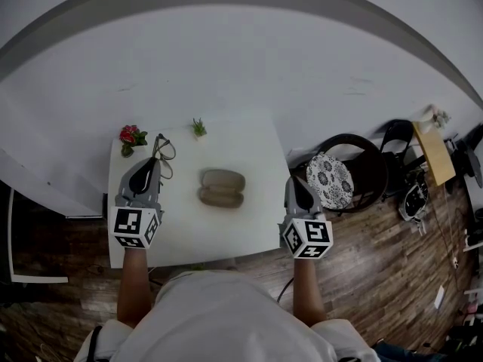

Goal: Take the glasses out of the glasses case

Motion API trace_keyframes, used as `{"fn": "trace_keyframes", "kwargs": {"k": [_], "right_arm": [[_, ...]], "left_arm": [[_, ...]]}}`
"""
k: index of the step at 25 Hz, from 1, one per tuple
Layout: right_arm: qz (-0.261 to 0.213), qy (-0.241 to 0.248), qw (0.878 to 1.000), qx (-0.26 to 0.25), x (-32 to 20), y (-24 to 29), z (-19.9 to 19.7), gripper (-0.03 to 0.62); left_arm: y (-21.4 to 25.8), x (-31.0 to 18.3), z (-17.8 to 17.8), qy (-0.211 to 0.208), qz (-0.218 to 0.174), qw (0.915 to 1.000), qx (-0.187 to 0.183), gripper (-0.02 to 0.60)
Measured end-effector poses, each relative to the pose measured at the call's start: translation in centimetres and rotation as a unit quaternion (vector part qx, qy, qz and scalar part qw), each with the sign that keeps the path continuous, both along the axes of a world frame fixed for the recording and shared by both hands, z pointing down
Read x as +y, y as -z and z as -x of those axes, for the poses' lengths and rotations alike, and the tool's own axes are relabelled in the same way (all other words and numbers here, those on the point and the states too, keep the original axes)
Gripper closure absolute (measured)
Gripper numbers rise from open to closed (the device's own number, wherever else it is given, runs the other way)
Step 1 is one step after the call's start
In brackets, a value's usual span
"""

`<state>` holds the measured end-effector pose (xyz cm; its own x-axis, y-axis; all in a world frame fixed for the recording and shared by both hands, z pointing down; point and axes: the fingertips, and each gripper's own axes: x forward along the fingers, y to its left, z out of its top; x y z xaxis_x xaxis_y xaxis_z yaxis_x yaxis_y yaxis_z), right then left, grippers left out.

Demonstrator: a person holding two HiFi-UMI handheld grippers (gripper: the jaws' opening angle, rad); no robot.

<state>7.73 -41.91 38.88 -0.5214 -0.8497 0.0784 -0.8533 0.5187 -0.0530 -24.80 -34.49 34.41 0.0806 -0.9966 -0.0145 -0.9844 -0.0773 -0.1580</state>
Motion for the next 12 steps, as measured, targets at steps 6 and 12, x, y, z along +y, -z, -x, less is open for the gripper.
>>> {"fn": "trace_keyframes", "kwargs": {"k": [6,12], "right_arm": [[-0.004,-0.004,1.000,0.003,-0.16,0.77,-0.36,0.591],[-0.003,-0.003,1.000,0.000,-0.36,0.84,-0.40,0.591]], "left_arm": [[0.64,0.21,0.50,0.006,-0.004,1.0000,0.005,0.560],[0.90,0.21,0.67,0.008,-0.008,0.9999,0.002,0.560]]}}
